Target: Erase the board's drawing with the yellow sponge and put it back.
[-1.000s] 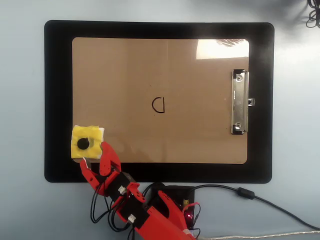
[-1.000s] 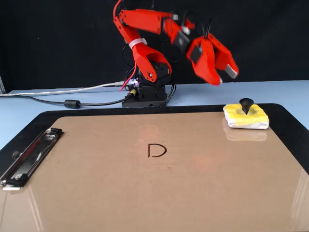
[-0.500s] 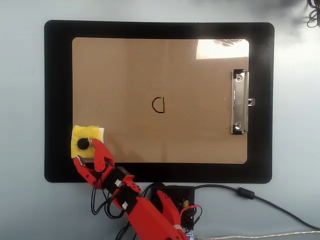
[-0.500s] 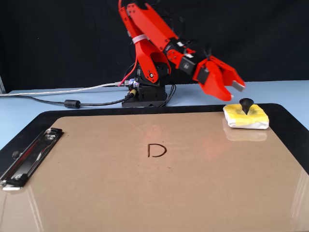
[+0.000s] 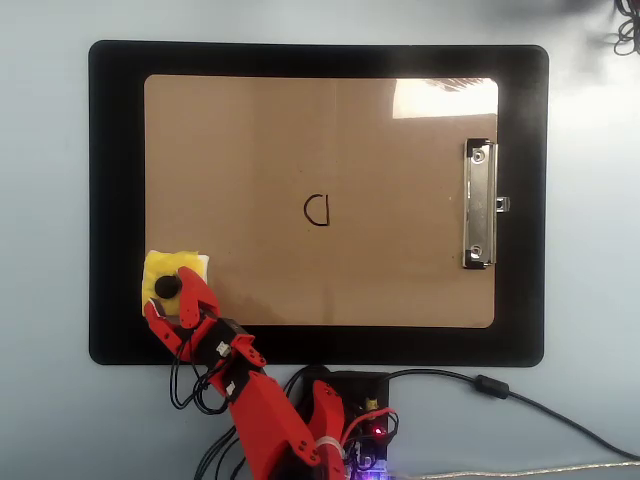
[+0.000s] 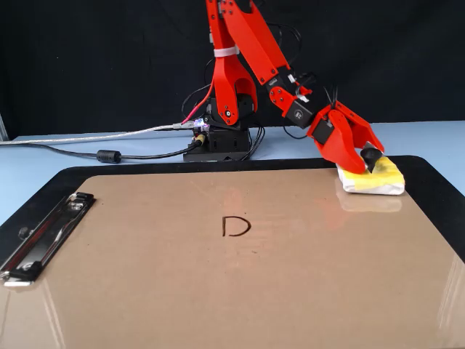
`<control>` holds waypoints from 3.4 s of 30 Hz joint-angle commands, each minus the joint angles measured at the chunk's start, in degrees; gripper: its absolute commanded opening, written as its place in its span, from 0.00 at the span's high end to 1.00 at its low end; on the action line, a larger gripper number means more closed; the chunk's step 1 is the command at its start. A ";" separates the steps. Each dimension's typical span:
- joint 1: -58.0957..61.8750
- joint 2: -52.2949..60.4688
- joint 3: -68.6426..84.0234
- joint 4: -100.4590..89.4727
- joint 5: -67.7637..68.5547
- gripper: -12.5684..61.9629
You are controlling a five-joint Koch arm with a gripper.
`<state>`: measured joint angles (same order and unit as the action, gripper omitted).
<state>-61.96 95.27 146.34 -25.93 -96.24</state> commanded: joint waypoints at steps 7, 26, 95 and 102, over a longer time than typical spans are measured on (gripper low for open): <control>0.00 -4.04 -1.58 -12.57 3.08 0.49; 7.82 4.13 -0.26 -10.28 4.04 0.94; 57.57 -1.58 -7.12 11.60 11.95 0.94; 54.93 26.98 17.49 12.13 11.16 0.94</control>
<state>-5.89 117.95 163.12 -12.66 -84.02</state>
